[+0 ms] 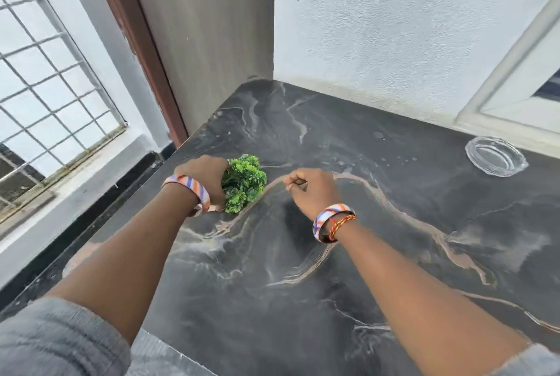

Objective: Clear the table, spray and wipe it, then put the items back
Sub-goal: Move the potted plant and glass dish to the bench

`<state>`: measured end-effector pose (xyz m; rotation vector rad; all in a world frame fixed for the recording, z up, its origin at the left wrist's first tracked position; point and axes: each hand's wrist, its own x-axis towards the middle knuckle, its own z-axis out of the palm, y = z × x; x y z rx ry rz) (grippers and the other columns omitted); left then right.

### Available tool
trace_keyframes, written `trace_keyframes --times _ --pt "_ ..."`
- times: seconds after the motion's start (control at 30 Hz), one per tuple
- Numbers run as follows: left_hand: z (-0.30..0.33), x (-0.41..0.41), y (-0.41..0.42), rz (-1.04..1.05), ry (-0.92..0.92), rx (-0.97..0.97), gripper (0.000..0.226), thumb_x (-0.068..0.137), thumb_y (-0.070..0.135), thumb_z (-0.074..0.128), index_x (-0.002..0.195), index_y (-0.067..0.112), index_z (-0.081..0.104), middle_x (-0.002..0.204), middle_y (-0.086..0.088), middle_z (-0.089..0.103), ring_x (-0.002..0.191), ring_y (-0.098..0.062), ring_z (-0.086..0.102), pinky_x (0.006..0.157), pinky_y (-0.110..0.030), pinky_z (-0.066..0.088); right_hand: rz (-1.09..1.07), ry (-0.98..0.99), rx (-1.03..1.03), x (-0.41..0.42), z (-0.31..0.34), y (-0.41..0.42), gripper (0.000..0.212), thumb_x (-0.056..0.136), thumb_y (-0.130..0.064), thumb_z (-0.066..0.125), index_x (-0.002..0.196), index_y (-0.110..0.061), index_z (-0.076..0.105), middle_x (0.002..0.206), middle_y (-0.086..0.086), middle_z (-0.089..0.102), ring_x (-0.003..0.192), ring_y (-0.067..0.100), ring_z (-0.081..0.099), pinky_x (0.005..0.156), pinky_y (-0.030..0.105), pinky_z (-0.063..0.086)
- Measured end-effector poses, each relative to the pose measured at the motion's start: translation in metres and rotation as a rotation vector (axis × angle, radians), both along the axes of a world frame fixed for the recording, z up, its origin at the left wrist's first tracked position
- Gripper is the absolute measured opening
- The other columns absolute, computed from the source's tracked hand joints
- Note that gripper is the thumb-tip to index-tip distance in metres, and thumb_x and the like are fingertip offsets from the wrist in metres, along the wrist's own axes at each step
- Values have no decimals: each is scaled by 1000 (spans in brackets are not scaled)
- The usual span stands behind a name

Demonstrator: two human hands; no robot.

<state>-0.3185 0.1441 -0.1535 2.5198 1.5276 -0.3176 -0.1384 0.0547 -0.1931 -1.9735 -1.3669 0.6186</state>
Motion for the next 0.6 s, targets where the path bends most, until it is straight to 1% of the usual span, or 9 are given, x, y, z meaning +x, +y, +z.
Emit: trace_keyframes --times 0.1,0.2,0.3,0.37,0.4,0.43,0.47,0.5,0.6 --pt "6 38 5 38 -338 -114 60 49 33 75 103 8 64 97 -13 69 92 -31 64 74 -30 49 -88 -6 -27 22 -5 -4 22 83 -7 54 88 -17 73 92 4 74 87 23 67 79 38 55" --pt "11 91 1 108 -697 -320 51 48 28 82 93 10 68 82 -5 66 79 -18 60 72 -25 43 -203 1 -37 61 -6 -17 23 83 -7 54 90 -16 74 91 6 74 87 24 67 80 39 56" --pt "4 139 -6 201 -955 -593 57 31 29 80 85 13 68 85 -8 68 82 -20 63 82 -35 52 -356 30 -5 107 -6 -33 23 82 -4 55 93 -14 73 88 6 73 82 23 66 82 38 55" --pt "-3 170 -12 293 -1070 -782 47 36 19 84 79 14 66 85 -8 69 89 -26 65 83 -41 55 -448 19 13 143 -6 -47 24 82 -3 56 99 -13 71 93 7 72 81 20 62 84 31 53" --pt "-5 183 -15 347 -1114 -871 38 45 10 85 78 14 65 84 -8 68 88 -27 65 75 -39 58 -478 -13 12 158 -6 -54 28 82 -3 56 105 -12 69 102 8 70 88 21 61 87 27 48" --pt "-7 198 -19 380 -1142 -937 31 57 2 82 78 14 63 82 -7 66 83 -27 65 63 -33 61 -514 -56 10 176 -7 -61 33 82 -4 57 113 -12 65 111 10 67 99 24 59 91 28 44" --pt "-8 214 -22 400 -1153 -968 26 66 -2 77 78 14 62 82 -7 65 78 -25 64 52 -28 59 -563 -109 0 194 -8 -66 41 81 -5 57 121 -13 60 119 13 63 112 28 54 96 32 42" --pt "-8 229 -26 414 -1159 -984 23 70 -4 73 78 13 60 81 -7 64 76 -23 63 46 -25 57 -625 -166 -24 211 -8 -71 48 81 -6 58 128 -14 53 127 14 57 123 31 45 101 37 38" --pt "-10 266 -38 440 -1169 -1007 23 71 -3 73 78 13 58 83 -7 64 77 -21 62 46 -24 57 -832 -243 -183 254 -5 -83 71 83 -22 62 145 -30 28 154 12 23 142 33 13 111 48 19"
